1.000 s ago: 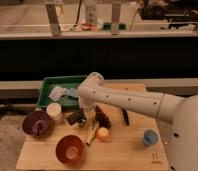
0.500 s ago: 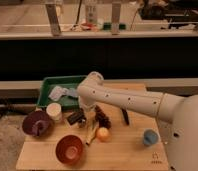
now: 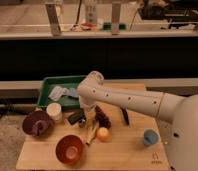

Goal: Place eraser in metal cup

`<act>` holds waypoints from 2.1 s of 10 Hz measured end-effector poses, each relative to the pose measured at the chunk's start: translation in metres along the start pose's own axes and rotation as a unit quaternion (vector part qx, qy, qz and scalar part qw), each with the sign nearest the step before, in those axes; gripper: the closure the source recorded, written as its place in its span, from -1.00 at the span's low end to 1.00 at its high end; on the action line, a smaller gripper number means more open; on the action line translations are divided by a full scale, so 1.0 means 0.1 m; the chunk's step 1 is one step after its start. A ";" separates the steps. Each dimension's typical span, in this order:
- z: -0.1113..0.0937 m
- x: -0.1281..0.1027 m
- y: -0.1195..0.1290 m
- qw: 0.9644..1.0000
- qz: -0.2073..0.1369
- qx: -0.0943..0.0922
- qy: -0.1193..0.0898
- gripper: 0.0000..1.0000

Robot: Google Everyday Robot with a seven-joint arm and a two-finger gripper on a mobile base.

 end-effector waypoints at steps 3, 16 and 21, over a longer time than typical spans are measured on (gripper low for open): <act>0.01 0.03 0.01 1.000 0.001 -0.008 -0.003 -0.60; 0.03 0.04 0.00 1.000 -0.003 -0.024 -0.006 -0.60; 0.03 0.04 0.00 1.000 -0.003 -0.024 -0.006 -0.60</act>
